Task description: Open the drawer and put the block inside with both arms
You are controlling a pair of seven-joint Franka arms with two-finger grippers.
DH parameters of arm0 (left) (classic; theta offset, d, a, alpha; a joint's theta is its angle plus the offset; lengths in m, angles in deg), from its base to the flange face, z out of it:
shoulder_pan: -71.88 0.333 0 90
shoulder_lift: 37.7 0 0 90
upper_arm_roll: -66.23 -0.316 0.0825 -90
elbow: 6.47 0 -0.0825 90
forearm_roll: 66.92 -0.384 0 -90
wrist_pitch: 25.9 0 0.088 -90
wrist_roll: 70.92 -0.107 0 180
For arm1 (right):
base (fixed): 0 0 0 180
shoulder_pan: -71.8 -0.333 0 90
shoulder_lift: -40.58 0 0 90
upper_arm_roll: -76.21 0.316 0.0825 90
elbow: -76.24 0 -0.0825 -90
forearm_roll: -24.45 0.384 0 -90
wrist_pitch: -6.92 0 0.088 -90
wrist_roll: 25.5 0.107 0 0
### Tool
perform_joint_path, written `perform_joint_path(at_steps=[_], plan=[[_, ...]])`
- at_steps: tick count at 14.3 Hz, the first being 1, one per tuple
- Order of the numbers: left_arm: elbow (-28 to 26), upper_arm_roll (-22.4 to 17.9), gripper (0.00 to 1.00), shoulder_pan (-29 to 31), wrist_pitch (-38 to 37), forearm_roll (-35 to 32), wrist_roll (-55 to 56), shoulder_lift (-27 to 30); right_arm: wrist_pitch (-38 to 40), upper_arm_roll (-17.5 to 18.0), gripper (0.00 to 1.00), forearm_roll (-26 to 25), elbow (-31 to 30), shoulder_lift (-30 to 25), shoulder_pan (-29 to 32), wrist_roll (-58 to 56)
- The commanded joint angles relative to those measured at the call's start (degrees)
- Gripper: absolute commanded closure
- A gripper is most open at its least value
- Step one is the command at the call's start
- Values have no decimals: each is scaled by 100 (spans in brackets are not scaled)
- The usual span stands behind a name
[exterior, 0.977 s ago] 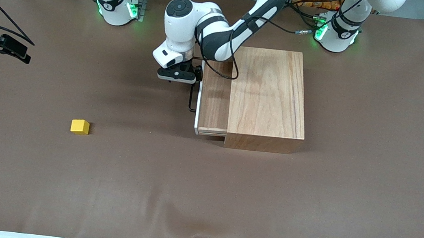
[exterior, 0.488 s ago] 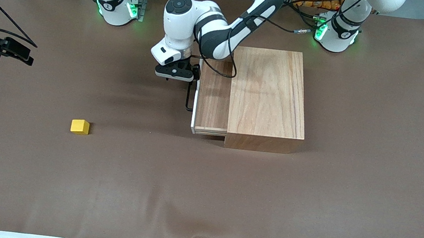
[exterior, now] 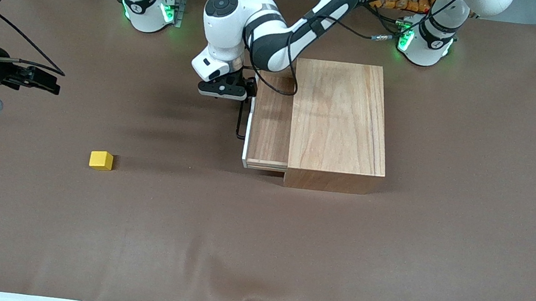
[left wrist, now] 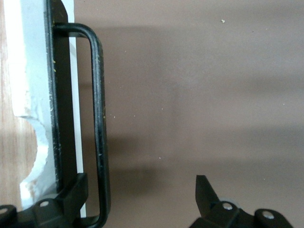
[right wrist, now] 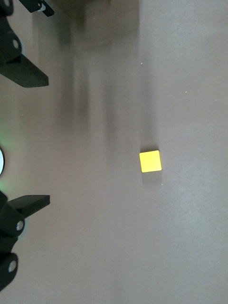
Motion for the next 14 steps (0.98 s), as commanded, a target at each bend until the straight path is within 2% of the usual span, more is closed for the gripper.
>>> perform_joint_path(at_steps=[1, 5, 10, 12, 14], plan=[[-29, -36, 0, -12, -237, 122, -80, 297, 49, -11, 0, 41, 119, 81, 7, -76], [-29, -88, 0, 15, -325, 271, -88, 665, -47, -11, 0, 15, 50, 196, 16, -971], [-47, -115, 0, 532, -914, 228, -307, 1185, -214, -20, 0, 15, -355, 266, 130, -1026], [-55, -115, 0, 804, -949, 263, -545, 1334, -739, -20, 0, 15, -739, 284, 174, -1034], [-64, -115, 0, 972, -1037, 263, -563, 1466, -1590, -20, 0, 15, -1319, 284, 332, -1034]])
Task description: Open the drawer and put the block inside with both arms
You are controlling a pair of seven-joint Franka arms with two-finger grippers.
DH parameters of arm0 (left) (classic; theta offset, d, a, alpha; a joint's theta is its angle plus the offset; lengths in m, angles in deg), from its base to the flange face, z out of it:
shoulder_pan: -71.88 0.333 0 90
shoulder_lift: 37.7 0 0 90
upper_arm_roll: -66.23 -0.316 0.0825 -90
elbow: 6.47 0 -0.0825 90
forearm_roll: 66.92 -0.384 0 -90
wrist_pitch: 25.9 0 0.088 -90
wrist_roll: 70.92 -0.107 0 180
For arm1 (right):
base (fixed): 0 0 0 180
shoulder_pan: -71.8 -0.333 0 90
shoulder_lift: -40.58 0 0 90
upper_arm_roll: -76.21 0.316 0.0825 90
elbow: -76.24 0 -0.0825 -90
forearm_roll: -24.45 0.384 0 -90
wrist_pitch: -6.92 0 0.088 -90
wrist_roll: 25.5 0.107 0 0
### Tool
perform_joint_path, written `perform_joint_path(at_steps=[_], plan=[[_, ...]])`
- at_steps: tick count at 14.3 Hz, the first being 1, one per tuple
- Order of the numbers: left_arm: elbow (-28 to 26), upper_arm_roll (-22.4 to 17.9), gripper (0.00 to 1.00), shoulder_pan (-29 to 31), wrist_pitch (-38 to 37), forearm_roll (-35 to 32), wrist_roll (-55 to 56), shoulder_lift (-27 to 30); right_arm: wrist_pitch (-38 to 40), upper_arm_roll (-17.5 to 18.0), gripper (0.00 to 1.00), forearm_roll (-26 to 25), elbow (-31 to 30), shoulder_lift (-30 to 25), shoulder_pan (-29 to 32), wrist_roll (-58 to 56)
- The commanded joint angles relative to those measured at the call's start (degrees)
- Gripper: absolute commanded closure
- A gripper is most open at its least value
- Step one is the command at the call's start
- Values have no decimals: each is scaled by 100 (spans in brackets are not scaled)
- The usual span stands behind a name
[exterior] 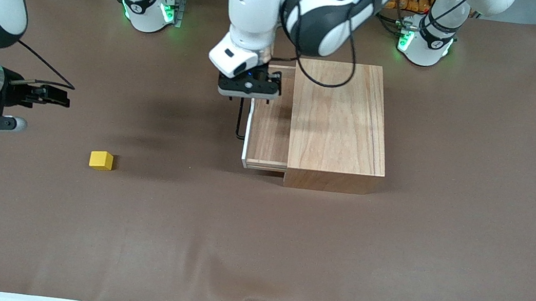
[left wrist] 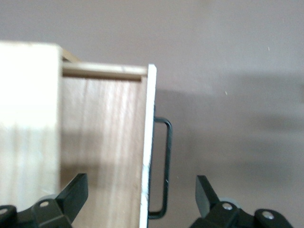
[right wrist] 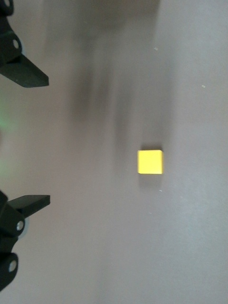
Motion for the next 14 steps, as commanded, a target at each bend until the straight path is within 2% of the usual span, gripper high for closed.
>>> perform_joint_path(at_steps=[1, 4, 7, 11, 14], plan=[[-129, 17, 0, 253, -293, 53, -127, 242, -939, 41, 0, 15, -722, -63, 165, -93], [-121, 17, 0, 631, -444, 44, -661, 286, -1529, 41, 0, 15, -794, 304, 25, -93], [-129, 17, 0, 1062, -724, 44, -1172, 339, -2389, 50, 0, 15, -794, 998, 51, -128], [-156, 44, 0, 1650, -891, 105, -2084, 601, -3137, 50, 0, 15, -776, 1518, 16, -498], [-199, 402, 0, 2431, -1138, 176, -2822, 742, -3595, 41, 0, 15, -794, 1878, 15, -454]])
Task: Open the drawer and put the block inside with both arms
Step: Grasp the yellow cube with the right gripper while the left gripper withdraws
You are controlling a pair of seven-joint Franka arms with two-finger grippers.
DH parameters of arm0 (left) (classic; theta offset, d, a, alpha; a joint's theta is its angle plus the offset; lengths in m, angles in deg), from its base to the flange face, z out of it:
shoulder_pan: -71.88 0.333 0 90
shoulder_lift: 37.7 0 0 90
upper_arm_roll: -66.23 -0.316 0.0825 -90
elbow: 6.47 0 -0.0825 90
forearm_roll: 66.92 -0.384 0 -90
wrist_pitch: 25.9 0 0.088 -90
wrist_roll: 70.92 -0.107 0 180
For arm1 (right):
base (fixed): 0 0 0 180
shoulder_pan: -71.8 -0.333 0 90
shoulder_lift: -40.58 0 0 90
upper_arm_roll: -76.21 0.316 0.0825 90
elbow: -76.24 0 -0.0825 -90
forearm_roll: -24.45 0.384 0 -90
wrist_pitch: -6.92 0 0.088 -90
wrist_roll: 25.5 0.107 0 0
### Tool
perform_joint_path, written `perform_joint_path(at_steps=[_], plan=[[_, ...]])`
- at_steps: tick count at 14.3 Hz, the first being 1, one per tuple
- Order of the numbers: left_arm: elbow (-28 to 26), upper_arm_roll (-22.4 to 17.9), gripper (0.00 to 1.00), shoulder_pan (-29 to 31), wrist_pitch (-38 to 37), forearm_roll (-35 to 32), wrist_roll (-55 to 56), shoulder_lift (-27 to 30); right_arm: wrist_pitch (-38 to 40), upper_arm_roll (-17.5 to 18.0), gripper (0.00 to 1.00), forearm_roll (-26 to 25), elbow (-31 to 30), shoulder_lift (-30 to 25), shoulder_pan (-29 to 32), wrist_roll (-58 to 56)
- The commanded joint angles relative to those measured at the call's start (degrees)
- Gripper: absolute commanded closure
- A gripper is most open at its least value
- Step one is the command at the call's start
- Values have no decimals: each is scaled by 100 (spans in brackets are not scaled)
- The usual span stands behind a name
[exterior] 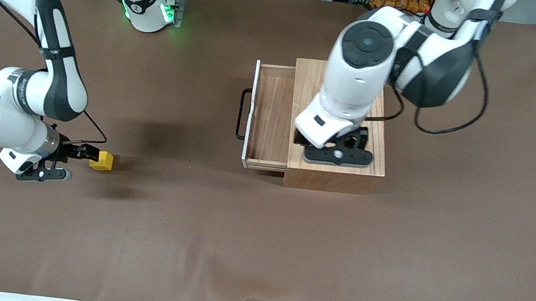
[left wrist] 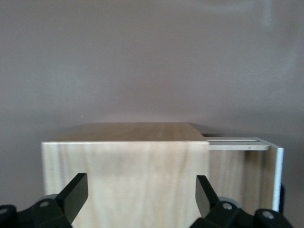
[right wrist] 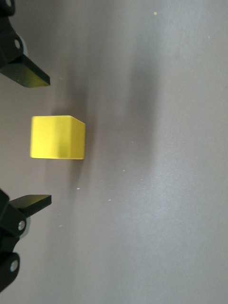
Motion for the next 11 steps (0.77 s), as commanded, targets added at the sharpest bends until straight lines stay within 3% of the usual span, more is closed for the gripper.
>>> perform_joint_path(at_steps=[1, 6, 10, 11], plan=[[-198, 508, 0, 824, -256, 132, -735, 275, -288, -3, 0, 15, 71, 328, 18, -61], [-198, 580, 0, 1800, -897, 132, -2010, 626, -297, 6, 0, 304, -95, 409, -16, 0], [-198, 632, 0, 2486, -1512, 106, -2381, 1030, -709, -3, 0, 384, -341, 444, 1, -8], [-198, 772, 0, 2732, -1609, 89, -2390, 1127, -763, -3, 6, 384, -377, 444, -8, -9]])
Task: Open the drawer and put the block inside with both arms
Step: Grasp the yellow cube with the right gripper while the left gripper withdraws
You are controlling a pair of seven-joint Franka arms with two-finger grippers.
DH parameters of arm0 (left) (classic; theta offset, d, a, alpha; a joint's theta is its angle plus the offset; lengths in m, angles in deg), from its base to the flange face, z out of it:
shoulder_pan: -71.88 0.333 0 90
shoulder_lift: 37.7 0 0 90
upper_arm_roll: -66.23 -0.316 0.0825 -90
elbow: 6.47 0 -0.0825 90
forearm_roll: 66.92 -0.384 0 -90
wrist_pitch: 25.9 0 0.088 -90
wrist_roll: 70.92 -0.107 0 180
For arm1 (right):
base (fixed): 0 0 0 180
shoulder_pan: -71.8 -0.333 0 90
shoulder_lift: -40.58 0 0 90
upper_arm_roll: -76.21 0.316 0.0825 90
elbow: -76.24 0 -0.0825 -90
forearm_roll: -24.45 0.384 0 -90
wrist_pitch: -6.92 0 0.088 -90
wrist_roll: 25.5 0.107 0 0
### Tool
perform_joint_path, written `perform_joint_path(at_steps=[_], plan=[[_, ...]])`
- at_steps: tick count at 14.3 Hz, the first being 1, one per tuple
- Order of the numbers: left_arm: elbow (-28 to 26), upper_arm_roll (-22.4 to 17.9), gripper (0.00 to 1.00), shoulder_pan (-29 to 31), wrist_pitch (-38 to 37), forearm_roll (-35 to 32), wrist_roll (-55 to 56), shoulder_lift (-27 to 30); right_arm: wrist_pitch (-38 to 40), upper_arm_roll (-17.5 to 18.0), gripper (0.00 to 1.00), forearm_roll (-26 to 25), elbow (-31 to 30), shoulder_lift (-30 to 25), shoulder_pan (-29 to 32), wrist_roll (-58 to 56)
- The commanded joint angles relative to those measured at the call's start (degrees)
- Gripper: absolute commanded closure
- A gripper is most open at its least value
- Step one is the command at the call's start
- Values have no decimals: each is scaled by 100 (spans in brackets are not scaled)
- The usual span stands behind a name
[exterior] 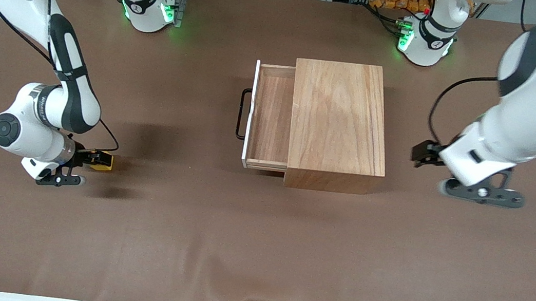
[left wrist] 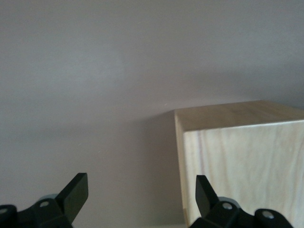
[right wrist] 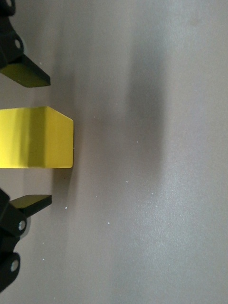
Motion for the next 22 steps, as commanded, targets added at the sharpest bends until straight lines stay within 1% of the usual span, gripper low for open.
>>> perform_joint_path(at_steps=[1, 2, 3, 4, 6, 7, 9, 12, 13, 14, 15, 16, 18, 19, 20, 21, 22], plan=[[-175, 325, 0, 598, -353, 34, -141, 454, -235, 11, 28, 91, -182, -30, -11, -16], [-202, 308, 0, 679, -554, 61, -324, 577, -226, 3, 50, 91, -182, -38, -11, -16], [-211, 247, 0, 732, -739, 61, -395, 744, -218, 3, 67, 91, -182, -47, -11, -25], [-219, 186, 0, 758, -810, 52, -405, 876, -200, 3, 77, 91, -182, -65, -2, -34], [-237, 19, 0, 767, -916, 78, -414, 1140, -174, 3, 87, 91, -208, -126, 7, -69], [-202, -147, 0, 750, -899, 96, -422, 1167, -95, 3, 89, 91, -217, -196, -2, -86], [-202, -394, 0, 697, -855, 288, -423, 1132, 456, 3, 90, 82, -191, -607, 15, -87], [-255, -439, 0, 679, -653, 237, -431, 1184, 1318, 3, 90, 82, -77, -1275, 16, -78], [-263, -439, 0, 679, -740, 237, -388, 1333, 1599, 20, 90, 90, -51, -1512, -2, -78], [-463, -439, 0, 679, -889, 245, -327, 1560, 1889, 72, 90, 99, -7, -1715, -63, -69], [-761, -430, 0, 697, -786, 298, -335, 1745, 2153, 203, 89, 178, 72, -1882, -211, 1], [-869, -430, 0, 714, -576, 307, -396, 1773, 2364, 300, 89, 239, 195, -1997, -378, 80], [-1053, -456, 0, 750, -451, 298, -431, 1782, 2742, 441, 89, 266, 598, -2016, -878, 893], [-1359, -604, 0, 758, -286, 315, -579, 1861, 2849, 477, 89, 266, 809, -1981, -1203, 1428], [-1736, -719, 0, 767, -14, 394, -729, 2105, 2824, 486, 88, 266, 933, -1955, -1580, 1999], [-1957, -711, 0, 759, 128, 438, -721, 2264, 2789, 486, 87, 292, 1047, -1928, -1923, 2431], [-1960, -703, 0, 759, 129, 439, -695, 2266, 2771, 486, 86, 423, 1240, -1867, -2240, 2758]])
